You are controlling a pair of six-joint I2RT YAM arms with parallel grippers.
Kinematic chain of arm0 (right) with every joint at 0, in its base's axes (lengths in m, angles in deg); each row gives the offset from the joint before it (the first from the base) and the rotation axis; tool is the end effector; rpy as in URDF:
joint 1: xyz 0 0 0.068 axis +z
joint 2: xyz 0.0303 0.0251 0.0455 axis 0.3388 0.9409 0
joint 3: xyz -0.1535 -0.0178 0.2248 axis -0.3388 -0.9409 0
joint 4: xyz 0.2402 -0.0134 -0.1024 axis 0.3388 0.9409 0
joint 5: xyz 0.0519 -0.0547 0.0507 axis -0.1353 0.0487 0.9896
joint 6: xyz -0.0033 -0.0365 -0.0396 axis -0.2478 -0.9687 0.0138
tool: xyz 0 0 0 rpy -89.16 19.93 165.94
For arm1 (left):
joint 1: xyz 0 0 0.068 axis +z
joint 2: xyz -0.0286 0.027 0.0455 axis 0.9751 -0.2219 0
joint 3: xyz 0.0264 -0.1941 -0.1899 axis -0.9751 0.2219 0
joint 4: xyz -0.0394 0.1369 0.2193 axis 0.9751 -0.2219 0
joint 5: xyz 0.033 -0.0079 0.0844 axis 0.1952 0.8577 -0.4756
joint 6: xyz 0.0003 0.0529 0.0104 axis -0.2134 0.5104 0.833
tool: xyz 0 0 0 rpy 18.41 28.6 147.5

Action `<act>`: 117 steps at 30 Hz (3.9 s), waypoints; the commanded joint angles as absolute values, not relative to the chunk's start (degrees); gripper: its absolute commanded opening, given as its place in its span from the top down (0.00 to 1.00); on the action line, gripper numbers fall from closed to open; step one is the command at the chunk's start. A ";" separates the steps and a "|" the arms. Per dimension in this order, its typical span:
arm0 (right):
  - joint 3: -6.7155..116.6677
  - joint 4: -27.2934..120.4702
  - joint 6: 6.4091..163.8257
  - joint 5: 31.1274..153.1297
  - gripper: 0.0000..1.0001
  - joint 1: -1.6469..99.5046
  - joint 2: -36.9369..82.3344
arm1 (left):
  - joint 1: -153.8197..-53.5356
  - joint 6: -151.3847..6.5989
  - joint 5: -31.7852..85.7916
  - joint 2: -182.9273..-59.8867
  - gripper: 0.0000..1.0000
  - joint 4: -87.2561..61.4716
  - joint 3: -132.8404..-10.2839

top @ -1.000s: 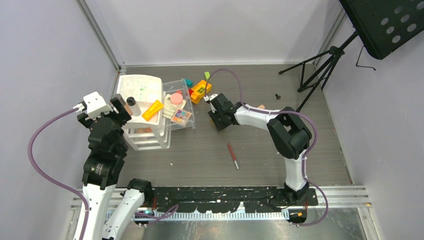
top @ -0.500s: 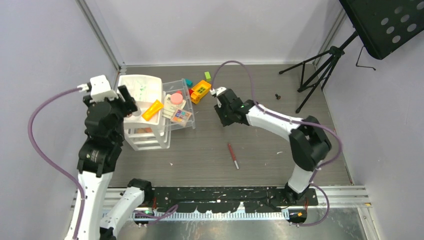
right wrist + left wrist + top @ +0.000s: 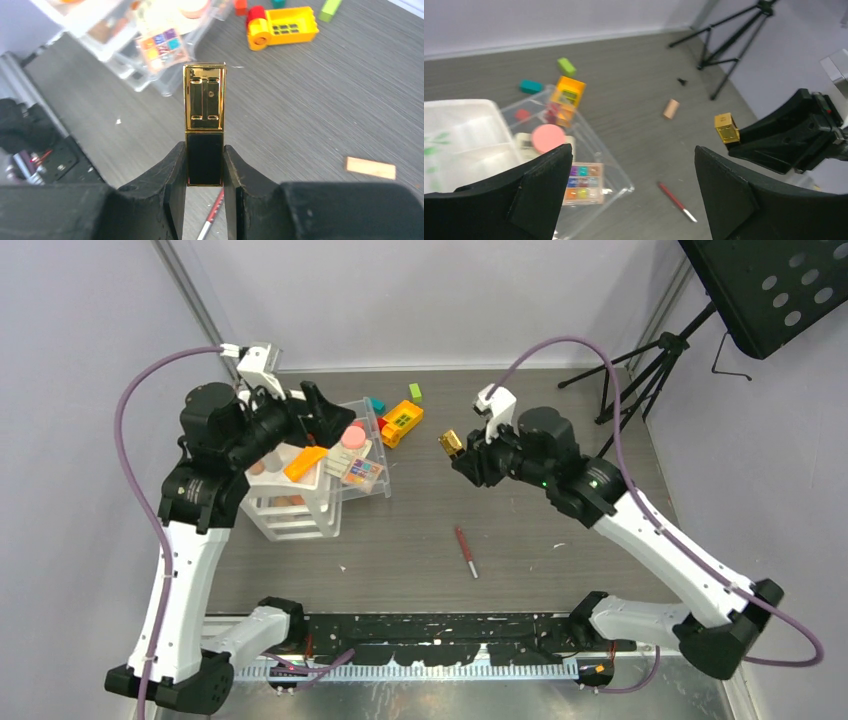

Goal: Organize the makeup
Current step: Pick up the lipstick at the center of the board, then place the lipstick in the storage box.

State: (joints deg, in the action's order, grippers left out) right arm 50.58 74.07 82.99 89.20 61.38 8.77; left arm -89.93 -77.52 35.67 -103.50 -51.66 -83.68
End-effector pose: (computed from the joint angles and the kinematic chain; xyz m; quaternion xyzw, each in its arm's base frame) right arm 0.1907 0.1732 0.3896 -0.2863 0.7878 0.2455 0.4869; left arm 0.1697 -0.0491 0.4816 0.0685 0.7598 -0.2708 0.5871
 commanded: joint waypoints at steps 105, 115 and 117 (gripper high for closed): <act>36.45 -16.11 90.59 86.24 0.36 65.68 8.62 | -108.20 -154.71 22.88 -109.08 1.00 29.51 -56.47; 39.13 -19.92 115.37 71.41 0.39 68.21 12.86 | -108.49 -150.30 22.04 -111.59 1.00 36.25 -56.99; 40.12 -19.58 113.93 69.48 0.39 69.61 13.86 | -108.71 -149.50 21.15 -111.34 1.00 36.24 -56.74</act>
State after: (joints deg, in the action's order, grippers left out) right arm 36.33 -16.57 109.26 76.50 67.33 12.84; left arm -108.31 -151.71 23.23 -111.84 31.11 -56.14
